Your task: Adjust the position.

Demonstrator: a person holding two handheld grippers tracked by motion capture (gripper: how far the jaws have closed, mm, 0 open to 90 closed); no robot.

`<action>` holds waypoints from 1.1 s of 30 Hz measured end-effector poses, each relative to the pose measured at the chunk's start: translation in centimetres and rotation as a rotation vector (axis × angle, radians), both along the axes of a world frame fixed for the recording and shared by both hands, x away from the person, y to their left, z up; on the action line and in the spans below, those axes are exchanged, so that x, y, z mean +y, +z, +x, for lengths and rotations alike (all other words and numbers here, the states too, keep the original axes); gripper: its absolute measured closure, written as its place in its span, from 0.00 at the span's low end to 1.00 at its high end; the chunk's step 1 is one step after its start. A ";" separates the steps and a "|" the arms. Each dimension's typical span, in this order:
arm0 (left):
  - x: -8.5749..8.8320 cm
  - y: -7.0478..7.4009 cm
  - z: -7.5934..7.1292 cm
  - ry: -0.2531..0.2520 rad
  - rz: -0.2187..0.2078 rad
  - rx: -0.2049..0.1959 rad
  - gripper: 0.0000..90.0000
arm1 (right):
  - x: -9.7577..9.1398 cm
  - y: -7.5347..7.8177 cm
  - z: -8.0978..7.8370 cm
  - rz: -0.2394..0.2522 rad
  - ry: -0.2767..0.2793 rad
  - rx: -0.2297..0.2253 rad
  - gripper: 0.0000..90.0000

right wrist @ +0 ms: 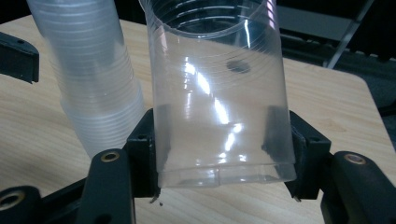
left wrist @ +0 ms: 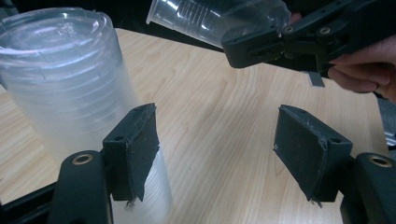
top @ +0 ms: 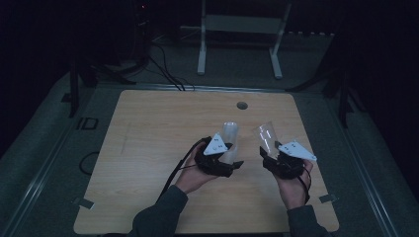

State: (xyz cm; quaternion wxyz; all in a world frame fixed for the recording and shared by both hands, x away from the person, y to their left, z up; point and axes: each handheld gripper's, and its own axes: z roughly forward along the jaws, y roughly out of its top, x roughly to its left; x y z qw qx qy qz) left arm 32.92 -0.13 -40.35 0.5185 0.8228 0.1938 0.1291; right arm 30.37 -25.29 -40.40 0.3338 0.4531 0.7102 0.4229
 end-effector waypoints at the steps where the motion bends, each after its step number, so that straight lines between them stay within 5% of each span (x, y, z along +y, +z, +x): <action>1: 0.0 0.1 0.0 0.003 -0.002 0.001 0.33 | 0.0 0.0 -0.1 0.002 -0.002 -0.006 0.46; 22: -0.5 1.0 0.9 0.011 -0.098 0.090 0.32 | -0.4 0.0 -1.0 0.064 -0.042 -0.097 0.46; 33: -1.3 1.6 1.1 -0.013 -0.116 0.107 0.31 | -0.3 -0.3 -1.4 0.075 -0.041 -0.125 0.46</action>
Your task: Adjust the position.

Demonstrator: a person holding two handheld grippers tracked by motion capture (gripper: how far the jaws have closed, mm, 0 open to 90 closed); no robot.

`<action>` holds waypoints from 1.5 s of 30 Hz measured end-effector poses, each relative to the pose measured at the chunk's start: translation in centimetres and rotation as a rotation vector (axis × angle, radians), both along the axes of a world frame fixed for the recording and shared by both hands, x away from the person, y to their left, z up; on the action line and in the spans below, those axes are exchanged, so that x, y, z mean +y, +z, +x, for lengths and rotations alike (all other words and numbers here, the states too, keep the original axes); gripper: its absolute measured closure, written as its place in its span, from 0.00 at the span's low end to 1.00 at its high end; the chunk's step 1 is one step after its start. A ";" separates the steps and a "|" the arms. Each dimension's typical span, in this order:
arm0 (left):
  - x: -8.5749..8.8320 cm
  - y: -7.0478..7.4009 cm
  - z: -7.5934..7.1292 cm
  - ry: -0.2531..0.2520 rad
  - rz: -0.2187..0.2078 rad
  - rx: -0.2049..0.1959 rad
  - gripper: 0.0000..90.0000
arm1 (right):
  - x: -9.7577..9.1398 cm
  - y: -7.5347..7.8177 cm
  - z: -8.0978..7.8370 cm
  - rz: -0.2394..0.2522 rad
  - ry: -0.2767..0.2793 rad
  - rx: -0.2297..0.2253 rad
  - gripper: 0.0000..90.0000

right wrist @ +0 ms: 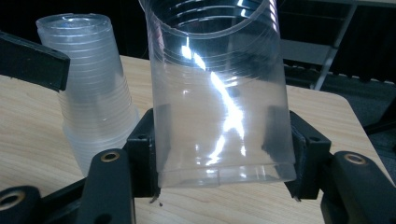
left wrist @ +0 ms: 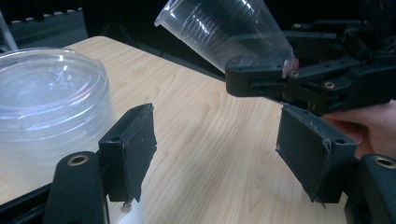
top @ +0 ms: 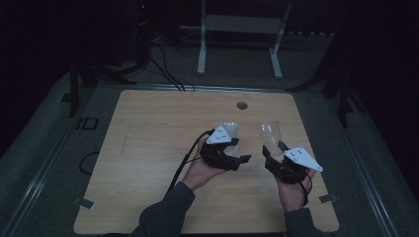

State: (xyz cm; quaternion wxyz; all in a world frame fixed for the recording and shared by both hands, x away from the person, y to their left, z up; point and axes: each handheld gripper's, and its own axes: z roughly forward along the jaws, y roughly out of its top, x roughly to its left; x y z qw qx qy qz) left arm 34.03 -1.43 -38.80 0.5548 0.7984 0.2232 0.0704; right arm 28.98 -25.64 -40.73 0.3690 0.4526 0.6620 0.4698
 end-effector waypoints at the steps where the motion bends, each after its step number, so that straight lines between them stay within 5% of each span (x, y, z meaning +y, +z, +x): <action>1: 0.0 0.0 0.0 -0.001 -0.005 0.003 0.31 | 0.0 0.0 -0.1 0.003 0.000 -0.003 0.46; 45: -2.3 1.5 1.3 -0.041 -0.102 0.123 0.19 | 0.3 0.0 -1.4 0.019 0.016 -0.065 0.46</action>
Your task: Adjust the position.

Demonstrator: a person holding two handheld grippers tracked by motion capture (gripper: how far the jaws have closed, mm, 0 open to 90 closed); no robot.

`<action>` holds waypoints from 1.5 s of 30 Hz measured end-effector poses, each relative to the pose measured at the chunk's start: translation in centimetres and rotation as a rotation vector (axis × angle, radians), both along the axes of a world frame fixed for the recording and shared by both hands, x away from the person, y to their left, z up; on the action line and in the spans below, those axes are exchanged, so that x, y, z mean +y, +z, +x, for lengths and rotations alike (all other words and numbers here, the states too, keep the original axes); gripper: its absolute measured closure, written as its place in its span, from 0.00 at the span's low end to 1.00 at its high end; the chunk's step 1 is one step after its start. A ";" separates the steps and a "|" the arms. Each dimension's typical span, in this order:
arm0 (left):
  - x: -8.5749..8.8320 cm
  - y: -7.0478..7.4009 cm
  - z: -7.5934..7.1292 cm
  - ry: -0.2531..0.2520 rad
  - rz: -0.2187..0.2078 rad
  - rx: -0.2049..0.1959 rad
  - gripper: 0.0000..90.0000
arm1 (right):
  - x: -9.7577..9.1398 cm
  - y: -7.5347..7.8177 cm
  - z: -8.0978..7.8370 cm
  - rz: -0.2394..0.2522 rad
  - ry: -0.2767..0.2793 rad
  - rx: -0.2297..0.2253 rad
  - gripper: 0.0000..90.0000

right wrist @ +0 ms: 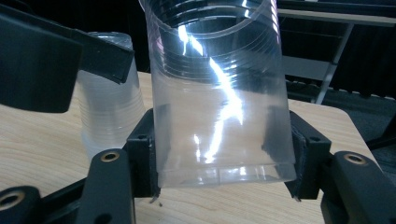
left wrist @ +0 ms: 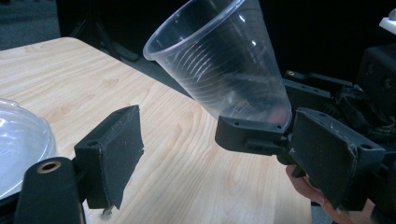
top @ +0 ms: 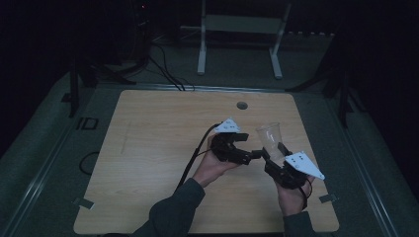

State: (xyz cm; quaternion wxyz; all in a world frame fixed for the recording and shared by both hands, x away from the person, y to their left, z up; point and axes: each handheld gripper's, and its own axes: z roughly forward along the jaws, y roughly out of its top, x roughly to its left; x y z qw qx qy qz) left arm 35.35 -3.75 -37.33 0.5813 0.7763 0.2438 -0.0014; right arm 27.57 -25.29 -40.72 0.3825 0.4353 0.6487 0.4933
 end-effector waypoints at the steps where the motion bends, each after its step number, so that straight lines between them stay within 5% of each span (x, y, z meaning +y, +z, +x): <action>1: 0.0 0.0 0.0 -0.002 -0.004 0.004 0.19 | 0.0 0.0 0.0 0.000 0.001 0.000 0.46; 45: -2.2 0.6 1.1 -0.021 -0.121 0.110 0.18 | 0.9 0.0 -0.8 -0.002 0.039 -0.058 0.46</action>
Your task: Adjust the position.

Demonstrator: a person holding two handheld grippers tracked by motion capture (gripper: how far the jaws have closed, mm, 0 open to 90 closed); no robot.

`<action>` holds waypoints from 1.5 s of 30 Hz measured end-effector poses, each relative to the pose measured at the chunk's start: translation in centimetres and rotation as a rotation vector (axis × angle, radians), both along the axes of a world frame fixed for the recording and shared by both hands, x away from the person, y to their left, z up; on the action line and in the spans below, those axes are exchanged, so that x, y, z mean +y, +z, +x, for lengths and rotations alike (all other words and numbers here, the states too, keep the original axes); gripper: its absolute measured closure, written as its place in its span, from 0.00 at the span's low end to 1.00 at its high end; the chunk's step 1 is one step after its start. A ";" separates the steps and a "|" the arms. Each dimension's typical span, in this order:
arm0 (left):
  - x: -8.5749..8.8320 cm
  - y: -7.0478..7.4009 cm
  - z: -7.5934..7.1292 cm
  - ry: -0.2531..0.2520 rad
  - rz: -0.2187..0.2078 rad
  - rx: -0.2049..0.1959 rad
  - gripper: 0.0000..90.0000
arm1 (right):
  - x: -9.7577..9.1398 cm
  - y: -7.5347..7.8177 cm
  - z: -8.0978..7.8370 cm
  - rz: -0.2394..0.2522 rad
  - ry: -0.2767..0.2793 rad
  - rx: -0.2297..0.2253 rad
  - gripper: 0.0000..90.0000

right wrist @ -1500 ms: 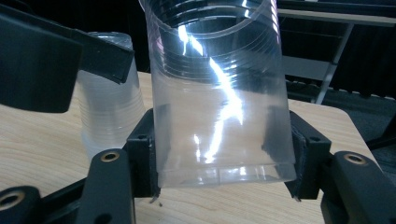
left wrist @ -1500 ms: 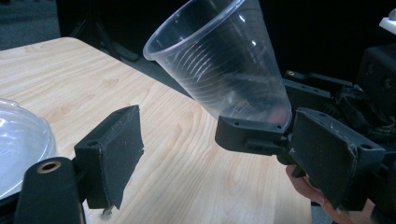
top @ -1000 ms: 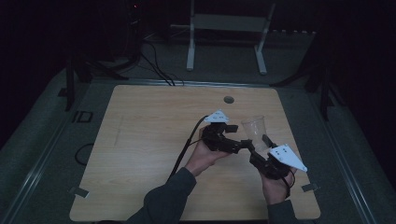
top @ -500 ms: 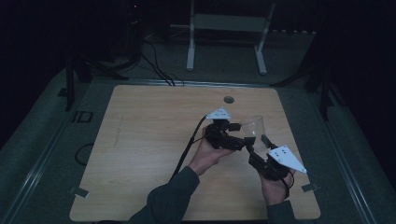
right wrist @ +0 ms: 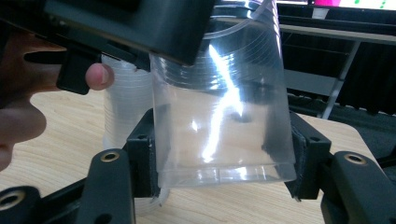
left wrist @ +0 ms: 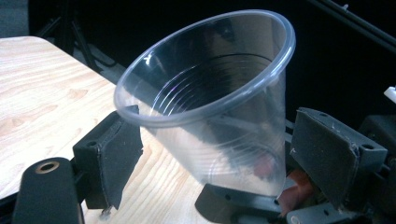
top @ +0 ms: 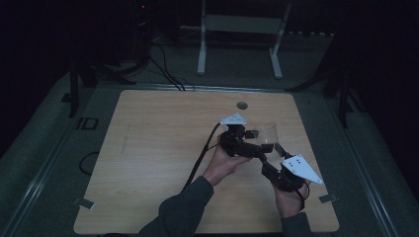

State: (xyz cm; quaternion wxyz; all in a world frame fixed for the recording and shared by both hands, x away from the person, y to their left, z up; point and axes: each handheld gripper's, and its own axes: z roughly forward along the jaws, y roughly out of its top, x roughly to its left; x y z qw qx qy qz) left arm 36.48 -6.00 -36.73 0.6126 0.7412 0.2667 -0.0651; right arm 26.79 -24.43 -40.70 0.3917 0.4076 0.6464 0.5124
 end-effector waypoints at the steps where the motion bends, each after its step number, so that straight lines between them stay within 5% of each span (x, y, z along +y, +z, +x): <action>1: 0.0 0.0 0.0 -0.001 -0.009 0.009 0.18 | 0.0 0.0 0.0 0.000 0.001 -0.001 0.46; 21: 0.3 -0.6 0.8 -0.015 -0.098 0.098 0.31 | 0.0 0.0 0.1 -0.028 0.025 0.006 0.45; 29: 0.4 -0.5 0.6 0.001 -0.077 0.058 0.33 | -0.3 0.2 0.5 -0.022 0.083 0.061 0.42; 45: -0.2 0.1 -1.2 0.077 0.112 -0.143 0.34 | -0.1 0.3 1.2 -0.050 0.121 0.153 0.44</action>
